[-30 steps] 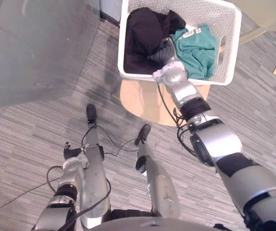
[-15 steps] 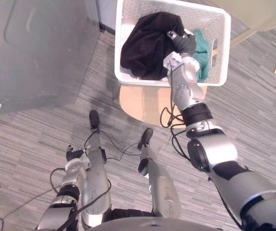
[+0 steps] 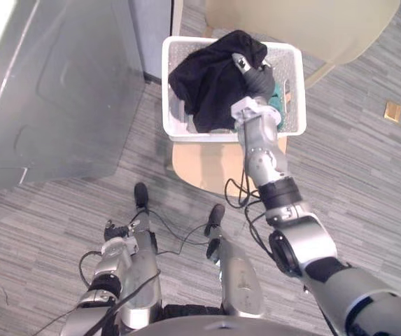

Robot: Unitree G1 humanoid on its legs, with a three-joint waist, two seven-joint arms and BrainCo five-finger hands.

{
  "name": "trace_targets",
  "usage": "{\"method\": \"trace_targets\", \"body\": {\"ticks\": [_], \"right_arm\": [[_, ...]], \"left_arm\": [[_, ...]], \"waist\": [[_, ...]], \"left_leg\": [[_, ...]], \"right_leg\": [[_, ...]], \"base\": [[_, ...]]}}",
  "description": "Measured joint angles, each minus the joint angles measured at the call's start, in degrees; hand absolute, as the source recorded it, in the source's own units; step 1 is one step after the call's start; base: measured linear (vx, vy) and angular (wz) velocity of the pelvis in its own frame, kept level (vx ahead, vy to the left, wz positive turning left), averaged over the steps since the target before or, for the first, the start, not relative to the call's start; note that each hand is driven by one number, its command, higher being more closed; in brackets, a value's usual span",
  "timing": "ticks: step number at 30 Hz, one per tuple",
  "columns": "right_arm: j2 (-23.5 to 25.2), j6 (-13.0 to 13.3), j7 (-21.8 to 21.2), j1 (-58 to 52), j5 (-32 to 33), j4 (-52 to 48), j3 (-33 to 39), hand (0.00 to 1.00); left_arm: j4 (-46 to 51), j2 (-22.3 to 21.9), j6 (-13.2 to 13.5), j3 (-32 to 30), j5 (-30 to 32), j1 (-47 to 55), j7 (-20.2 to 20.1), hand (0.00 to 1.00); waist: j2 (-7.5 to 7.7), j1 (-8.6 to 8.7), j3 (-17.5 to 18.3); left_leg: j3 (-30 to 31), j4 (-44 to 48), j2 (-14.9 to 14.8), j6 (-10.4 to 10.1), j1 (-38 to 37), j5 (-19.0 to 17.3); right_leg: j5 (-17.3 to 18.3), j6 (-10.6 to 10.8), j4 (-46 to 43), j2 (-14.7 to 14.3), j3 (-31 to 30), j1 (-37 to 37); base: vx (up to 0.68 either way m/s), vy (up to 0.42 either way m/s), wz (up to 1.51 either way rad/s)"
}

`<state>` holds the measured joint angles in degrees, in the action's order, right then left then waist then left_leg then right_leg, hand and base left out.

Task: Pick up the laundry basket with both hands and put the clothes into the washing machine.

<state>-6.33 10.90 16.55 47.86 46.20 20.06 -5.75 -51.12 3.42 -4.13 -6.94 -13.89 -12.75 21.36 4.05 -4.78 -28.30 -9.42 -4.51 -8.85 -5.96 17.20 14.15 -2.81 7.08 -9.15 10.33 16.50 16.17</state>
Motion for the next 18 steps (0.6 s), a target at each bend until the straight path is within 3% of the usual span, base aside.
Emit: {"method": "trace_targets", "body": {"ticks": [4, 6, 14, 18], "right_arm": [[0.1, -0.8, -1.4, -5.9, 0.8, -3.7, -2.4, 1.00], [0.4, -1.2, -1.5, -8.9, 0.7, -4.0, -2.7, 1.00], [1.3, -2.7, -2.5, -14.3, 0.6, -8.7, -5.4, 1.00], [1.3, -3.9, -3.0, -17.1, 0.4, -9.9, -6.9, 1.00]], "left_arm": [[2.5, -1.2, -0.4, 3.0, 2.1, 4.1, -0.7, 0.00], [8.2, -1.4, -0.5, 6.2, 2.9, 7.3, -1.0, 0.00], [29.3, -1.0, 0.9, 9.7, 3.1, 10.1, -1.7, 0.00], [34.6, -0.5, 1.7, 10.6, 5.3, 9.2, -1.3, 0.00]], "waist": [[-1.48, 0.25, 4.6], [-2.53, 0.31, 7.5], [-3.67, 1.38, 15.5], [-4.02, 1.92, 19.1]], "left_leg": [[-0.1, 0.0, 1.1, 0.0, -1.5, -0.9], [-0.1, 0.0, 1.6, 0.3, -4.0, -1.5], [-1.4, 0.0, 1.5, -0.6, -7.8, -2.9], [-2.1, 0.0, 1.0, -0.8, -9.1, -3.4]], "right_leg": [[1.5, 0.7, -1.2, 1.3, 0.0, -1.0], [2.7, 1.2, -1.3, 1.8, 0.0, -3.5], [3.6, 1.3, 0.0, 1.8, -0.7, -6.9], [3.2, 1.3, 1.3, 1.3, -1.5, -8.0]], "base": [[0.11, -0.027, 0.08], [0.13, -0.046, 0.06], [0.09, -0.037, -0.06], [0.04, -0.023, -0.14]]}}
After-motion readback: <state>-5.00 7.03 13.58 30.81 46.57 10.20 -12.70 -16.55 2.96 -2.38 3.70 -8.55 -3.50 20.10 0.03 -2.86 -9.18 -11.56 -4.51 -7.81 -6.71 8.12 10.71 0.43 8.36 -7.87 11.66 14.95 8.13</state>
